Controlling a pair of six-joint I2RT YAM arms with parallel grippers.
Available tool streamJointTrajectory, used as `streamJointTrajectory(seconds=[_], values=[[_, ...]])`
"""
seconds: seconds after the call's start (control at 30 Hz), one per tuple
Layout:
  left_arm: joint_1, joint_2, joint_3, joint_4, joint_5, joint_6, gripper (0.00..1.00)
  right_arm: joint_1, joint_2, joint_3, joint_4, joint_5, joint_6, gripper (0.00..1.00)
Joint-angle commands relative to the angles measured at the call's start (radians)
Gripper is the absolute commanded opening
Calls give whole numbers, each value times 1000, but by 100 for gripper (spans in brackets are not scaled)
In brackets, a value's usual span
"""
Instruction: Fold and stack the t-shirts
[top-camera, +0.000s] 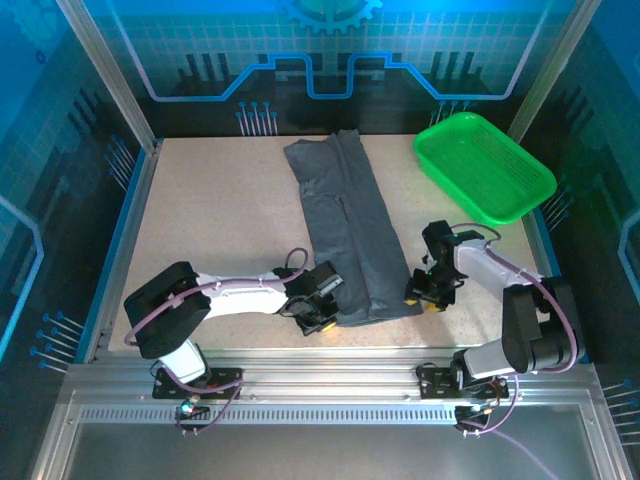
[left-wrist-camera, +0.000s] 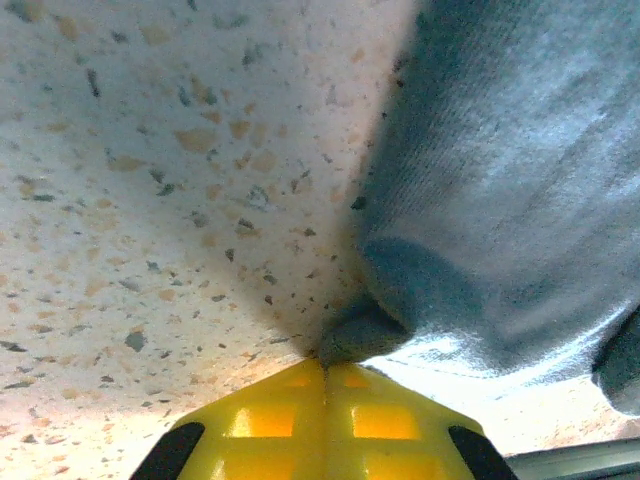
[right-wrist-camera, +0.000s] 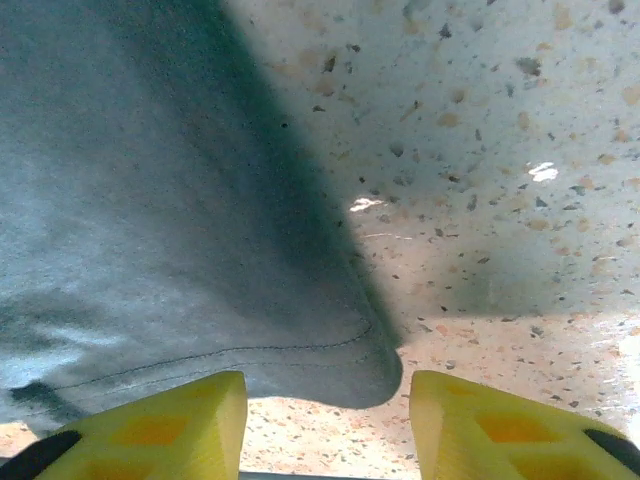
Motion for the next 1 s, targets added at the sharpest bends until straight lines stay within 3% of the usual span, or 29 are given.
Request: streamJointTrajectory(seconds=[0.0,0.3,0.4,0.53,0.63,0.97], values=[[-6,-27,-18,-7,-38,16,0,7,26,-2,13,50,-13,46],[-6,-53,-16,-24,-41,23,0,53,104,35,11,47,0,40],[-6,-64,-31,-16,-35,18,0,54,109,13,51,26,20,30],[-6,-77,-48,-15,-28,15,0,71,101,9,65,21,29,9],[-6,-120,-79,-35,-33,6,0,102,48,5,47,15,45,0],[-56,-390,-318,19,-3,-106,0,328,-155,-53,-60,-33,210,0]])
